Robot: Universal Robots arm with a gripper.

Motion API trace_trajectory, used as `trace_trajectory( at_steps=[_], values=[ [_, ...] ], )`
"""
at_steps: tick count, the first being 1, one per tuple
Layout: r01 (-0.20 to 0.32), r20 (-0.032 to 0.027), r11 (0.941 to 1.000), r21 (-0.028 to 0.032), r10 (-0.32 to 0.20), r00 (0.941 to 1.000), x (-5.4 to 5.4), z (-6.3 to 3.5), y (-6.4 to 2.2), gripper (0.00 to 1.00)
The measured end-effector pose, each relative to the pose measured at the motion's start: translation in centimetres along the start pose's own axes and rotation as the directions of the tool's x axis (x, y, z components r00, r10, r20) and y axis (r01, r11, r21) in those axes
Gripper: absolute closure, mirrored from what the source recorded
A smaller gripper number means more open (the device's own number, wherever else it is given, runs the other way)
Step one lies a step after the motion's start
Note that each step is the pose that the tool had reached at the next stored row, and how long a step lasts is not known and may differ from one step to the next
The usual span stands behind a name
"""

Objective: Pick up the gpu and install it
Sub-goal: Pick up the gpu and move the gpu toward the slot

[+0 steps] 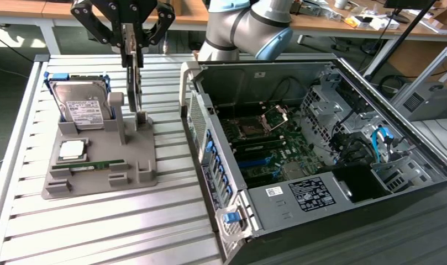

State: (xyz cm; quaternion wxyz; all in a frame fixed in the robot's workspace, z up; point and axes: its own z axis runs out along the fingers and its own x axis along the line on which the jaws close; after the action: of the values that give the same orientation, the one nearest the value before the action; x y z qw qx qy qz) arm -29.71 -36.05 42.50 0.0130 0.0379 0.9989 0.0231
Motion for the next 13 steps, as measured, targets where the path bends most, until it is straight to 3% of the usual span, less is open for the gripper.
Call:
trace_trajectory(
  at_steps=[13],
  values=[
    [0.000, 0.0000, 1.0000, 0.0000, 0.000, 1.0000, -0.02, -0.66, 0.03, 0.73]
  ],
)
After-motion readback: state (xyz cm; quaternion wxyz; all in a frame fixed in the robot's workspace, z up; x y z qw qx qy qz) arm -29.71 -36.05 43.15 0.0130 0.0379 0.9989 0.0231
